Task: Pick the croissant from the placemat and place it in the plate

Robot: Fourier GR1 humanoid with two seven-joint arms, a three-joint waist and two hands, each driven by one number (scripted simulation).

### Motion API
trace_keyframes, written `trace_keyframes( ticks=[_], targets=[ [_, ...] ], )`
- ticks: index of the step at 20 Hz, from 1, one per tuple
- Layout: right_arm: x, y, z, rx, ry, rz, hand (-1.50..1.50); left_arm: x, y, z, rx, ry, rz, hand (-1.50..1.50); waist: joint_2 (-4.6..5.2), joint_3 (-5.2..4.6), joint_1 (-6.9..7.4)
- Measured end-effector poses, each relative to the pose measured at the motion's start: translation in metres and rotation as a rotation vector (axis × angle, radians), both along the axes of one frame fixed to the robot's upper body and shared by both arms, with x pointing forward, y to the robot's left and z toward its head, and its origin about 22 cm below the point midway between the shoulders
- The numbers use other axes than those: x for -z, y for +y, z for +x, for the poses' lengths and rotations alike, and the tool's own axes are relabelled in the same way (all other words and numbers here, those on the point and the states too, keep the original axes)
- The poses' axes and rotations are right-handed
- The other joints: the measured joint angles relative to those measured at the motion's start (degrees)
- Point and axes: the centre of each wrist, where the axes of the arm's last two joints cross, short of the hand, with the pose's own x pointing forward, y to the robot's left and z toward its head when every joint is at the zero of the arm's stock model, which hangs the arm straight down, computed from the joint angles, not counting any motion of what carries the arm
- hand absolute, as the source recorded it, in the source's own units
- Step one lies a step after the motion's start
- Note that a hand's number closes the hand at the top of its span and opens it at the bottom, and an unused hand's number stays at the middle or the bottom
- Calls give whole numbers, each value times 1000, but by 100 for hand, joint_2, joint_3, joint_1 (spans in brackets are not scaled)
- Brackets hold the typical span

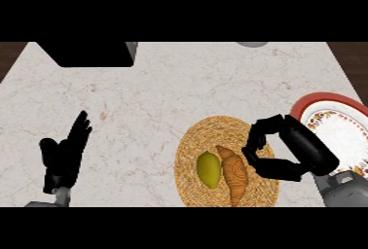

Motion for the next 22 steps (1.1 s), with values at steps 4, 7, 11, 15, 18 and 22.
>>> trace_keyframes(
  ticks=[4,7,11,15,18,22],
  targets=[
    [44,1,-18,-41,110,247,-150,3,-3,-1,13,22,13,0,71,34,26],
    [61,-13,-22,-145,123,207,-150,3,-9,4,22,27,11,0,77,33,59],
    [54,-22,-20,-220,76,9,-150,2,-10,8,27,34,17,0,67,27,72],
    [32,-20,-9,-218,-16,-206,-150,5,-15,7,26,38,18,0,58,21,88],
    [11,-7,-4,-223,-41,-352,-150,5,-21,10,25,37,12,0,52,17,93],
    [-8,12,-3,-237,-12,-527,-150,6,-19,12,29,38,17,0,54,15,103]
  ],
)
